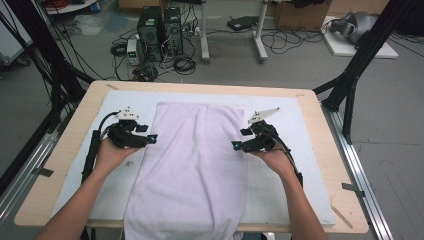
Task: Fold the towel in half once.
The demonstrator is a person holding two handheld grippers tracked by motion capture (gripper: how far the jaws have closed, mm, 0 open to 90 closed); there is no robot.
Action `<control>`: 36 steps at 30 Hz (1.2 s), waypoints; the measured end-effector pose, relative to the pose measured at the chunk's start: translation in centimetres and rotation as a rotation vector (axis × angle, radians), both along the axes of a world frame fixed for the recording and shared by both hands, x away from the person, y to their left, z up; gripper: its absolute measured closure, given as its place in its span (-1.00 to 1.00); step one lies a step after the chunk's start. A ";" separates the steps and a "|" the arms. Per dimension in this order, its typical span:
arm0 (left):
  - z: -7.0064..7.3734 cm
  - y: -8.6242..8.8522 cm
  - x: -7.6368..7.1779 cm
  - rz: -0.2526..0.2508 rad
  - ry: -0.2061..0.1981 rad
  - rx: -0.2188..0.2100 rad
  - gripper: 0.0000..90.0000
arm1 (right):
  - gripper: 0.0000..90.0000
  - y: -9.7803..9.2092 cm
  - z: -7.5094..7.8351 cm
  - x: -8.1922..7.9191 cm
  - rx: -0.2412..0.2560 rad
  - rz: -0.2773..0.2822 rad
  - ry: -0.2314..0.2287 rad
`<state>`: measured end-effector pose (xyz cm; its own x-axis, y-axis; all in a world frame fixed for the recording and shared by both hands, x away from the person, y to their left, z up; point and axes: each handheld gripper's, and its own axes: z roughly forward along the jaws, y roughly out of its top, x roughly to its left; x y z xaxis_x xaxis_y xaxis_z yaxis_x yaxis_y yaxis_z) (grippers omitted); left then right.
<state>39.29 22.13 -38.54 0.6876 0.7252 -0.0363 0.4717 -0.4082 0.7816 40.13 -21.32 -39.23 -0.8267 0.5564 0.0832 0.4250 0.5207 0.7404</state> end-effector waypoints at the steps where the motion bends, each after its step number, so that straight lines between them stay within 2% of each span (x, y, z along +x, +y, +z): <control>1: 0.1 0.0 0.4 0.002 -0.001 0.004 -0.07 | -0.25 0.1 0.1 0.5 -0.010 -0.003 0.003; 4: -0.3 -0.1 2.3 0.005 0.002 0.021 0.00 | -0.22 0.1 0.2 1.9 -0.036 -0.019 0.004; 7: -1.7 -0.3 3.7 0.020 0.019 0.049 0.07 | -0.11 -0.1 -0.7 3.3 -0.037 -0.043 -0.006; 8: -2.2 -0.4 4.1 0.023 0.022 0.064 0.10 | -0.10 -0.3 -1.1 3.8 -0.036 -0.067 0.004; 11: -3.7 -0.8 4.9 0.031 0.025 0.087 0.17 | -0.03 -0.8 -2.7 4.9 -0.075 -0.115 0.046; 13: -4.3 -0.9 5.3 0.051 0.023 0.087 0.20 | 0.00 -0.9 -3.5 5.4 -0.090 -0.138 0.057; 16: -5.0 -1.1 5.8 0.082 0.038 0.133 0.30 | 0.08 -1.0 -4.2 5.9 -0.104 -0.167 0.055; 17: -5.2 -1.0 5.9 0.082 0.045 0.129 0.33 | 0.10 -0.9 -4.4 6.0 -0.104 -0.177 0.055; 20: -5.3 -1.0 6.0 0.086 0.047 0.102 0.47 | 0.25 -0.8 -4.6 6.1 -0.103 -0.195 0.048; 21: -5.3 -1.1 6.0 0.083 0.047 0.106 0.58 | 0.34 -0.9 -4.6 6.2 -0.098 -0.203 0.049; 23: -5.2 -1.3 5.9 0.079 0.048 0.109 0.78 | 0.61 -0.8 -4.6 6.2 -0.085 -0.199 0.058; 25: -5.2 -1.3 6.0 0.078 0.053 0.104 0.84 | 0.86 -0.6 -4.5 6.2 -0.078 -0.169 0.076; 27: -5.1 -1.1 6.0 0.079 0.060 0.093 0.88 | 0.89 -0.5 -4.4 6.1 -0.081 -0.156 0.083; 29: -5.0 -1.0 5.9 0.076 0.063 0.083 0.90 | 0.91 -0.6 -4.4 6.1 -0.062 -0.145 0.092; 32: -4.2 -0.5 5.6 0.069 0.048 0.064 0.91 | 0.91 -0.6 -4.0 6.0 -0.051 -0.136 0.101; 36: -2.9 0.2 5.0 0.054 0.029 0.049 0.92 | 0.91 -1.0 -2.8 5.4 -0.015 -0.111 0.078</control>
